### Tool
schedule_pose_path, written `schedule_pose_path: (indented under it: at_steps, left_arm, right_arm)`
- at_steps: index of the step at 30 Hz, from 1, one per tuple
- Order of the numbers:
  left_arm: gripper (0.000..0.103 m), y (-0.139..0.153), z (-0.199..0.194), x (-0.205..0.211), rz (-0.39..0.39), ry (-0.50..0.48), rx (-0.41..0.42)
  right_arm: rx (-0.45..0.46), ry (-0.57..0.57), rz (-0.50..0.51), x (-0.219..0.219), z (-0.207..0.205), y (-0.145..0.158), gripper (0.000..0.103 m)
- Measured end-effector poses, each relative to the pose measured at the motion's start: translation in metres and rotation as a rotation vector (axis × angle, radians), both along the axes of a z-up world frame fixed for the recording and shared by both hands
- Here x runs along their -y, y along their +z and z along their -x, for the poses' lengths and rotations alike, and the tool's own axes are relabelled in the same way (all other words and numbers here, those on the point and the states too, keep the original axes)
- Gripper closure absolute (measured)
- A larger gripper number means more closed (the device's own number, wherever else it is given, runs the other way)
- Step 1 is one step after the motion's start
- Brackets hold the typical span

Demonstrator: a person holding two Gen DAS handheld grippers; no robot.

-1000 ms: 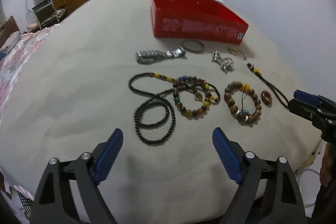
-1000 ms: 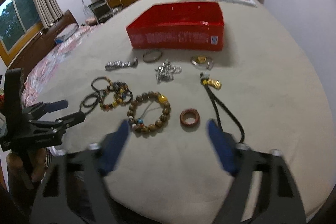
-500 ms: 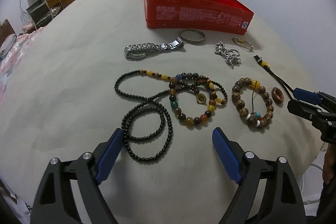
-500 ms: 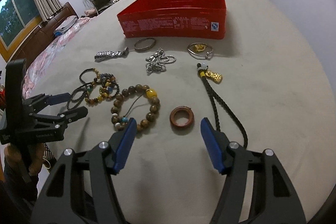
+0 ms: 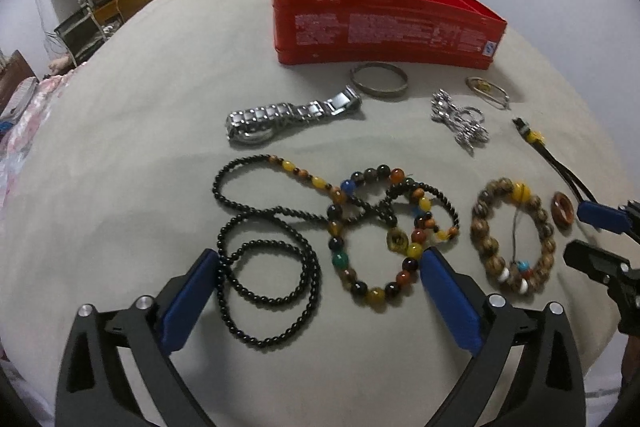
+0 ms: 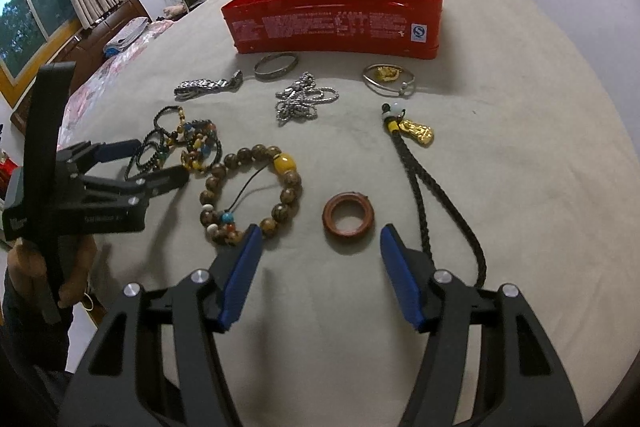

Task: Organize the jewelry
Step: 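Grasp the black bead necklace with the left tool while the right tool grasps the brown wooden ring, then lift and carry the necklace and ring with both tools over the red tray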

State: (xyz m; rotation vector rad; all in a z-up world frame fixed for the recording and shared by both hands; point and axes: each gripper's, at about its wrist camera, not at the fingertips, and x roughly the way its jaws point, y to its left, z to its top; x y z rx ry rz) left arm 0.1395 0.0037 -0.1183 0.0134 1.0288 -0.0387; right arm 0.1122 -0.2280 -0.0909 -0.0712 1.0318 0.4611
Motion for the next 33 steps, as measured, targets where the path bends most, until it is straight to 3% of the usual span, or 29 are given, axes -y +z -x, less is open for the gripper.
schedule_pose_path:
  at_steps: [3, 6, 9, 11, 13, 18, 22, 25, 33]
  left_arm:
    - [0.005, 0.000, 0.000, 0.001, -0.007, 0.018, 0.013]
    - [0.018, 0.003, 0.002, 0.001, -0.014, 0.023, 0.033]
    - [0.044, 0.007, 0.002, -0.004, -0.007, 0.031, 0.042]
    - [0.076, 0.009, 0.000, -0.007, 0.002, 0.036, 0.046]
    - [0.083, 0.010, -0.001, -0.010, 0.023, 0.033, 0.045]
    - [0.092, 0.013, 0.001, -0.012, 0.050, 0.024, 0.061]
    - [0.095, 0.021, 0.006, -0.013, 0.068, 0.024, 0.079]
    - [0.100, 0.033, 0.012, -0.013, 0.072, 0.021, 0.103]
    - [0.100, 0.069, 0.023, -0.010, 0.079, -0.001, 0.167]
  right_arm:
    - [-0.003, 0.000, 0.008, 0.000, -0.002, -0.002, 0.042]
    - [-0.002, 0.003, 0.019, 0.000, -0.004, -0.005, 0.042]
    - [0.011, 0.012, 0.027, -0.001, -0.006, -0.006, 0.042]
    - [0.020, 0.018, 0.033, -0.001, -0.007, -0.007, 0.044]
    - [0.026, 0.022, 0.040, -0.001, -0.007, -0.007, 0.047]
    - [0.032, 0.030, 0.039, 0.001, -0.010, -0.008, 0.057]
    - [0.046, 0.040, 0.047, 0.003, -0.009, -0.008, 0.074]
    - [0.043, 0.040, 0.028, 0.005, -0.009, -0.007, 0.074]
    - [0.071, 0.057, -0.005, 0.002, -0.004, 0.011, 0.074]
